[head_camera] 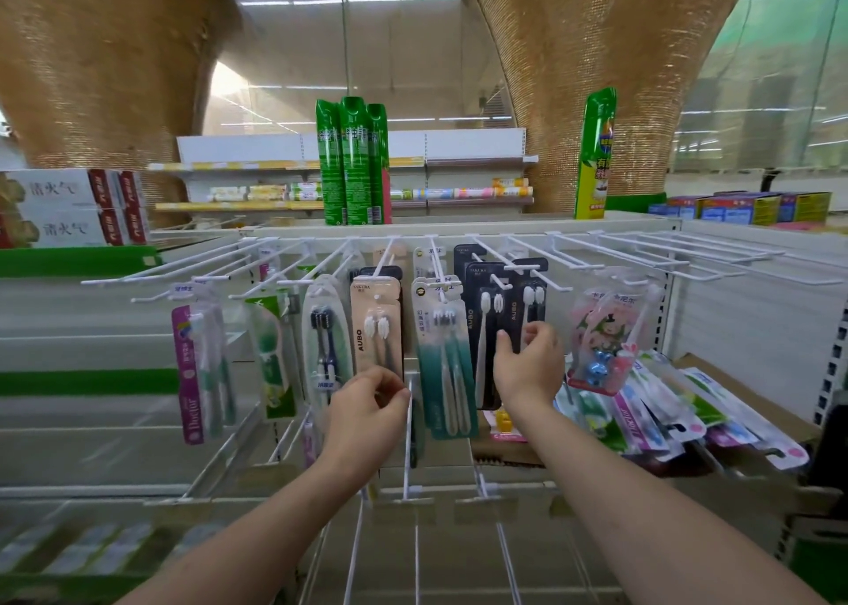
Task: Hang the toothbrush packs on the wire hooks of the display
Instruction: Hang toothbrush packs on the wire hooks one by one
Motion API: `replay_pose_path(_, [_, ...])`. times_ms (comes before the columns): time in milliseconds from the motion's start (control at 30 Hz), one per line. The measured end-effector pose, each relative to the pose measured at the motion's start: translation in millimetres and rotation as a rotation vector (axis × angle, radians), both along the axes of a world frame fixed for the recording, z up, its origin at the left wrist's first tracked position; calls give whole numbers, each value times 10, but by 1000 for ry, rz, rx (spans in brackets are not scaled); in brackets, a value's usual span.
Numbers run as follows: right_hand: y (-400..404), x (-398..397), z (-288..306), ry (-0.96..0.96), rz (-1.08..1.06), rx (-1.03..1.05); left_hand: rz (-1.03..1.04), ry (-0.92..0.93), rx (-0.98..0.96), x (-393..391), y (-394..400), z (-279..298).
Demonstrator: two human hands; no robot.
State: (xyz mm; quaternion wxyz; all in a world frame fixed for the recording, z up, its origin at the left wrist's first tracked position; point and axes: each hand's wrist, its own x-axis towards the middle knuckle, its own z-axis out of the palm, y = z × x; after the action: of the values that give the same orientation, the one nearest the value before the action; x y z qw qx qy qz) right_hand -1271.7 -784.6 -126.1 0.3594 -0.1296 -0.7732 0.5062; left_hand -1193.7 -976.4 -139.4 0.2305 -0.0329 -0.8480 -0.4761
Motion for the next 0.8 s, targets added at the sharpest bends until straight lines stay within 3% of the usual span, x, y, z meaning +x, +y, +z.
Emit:
replay_pose_path(433, [439,-361,383,-234,115,-60,9,18,-19,-101,172,-2])
replay_pose_path(800, [388,-224,253,-124,-6,-73,-42,2,-14,-66,337,24])
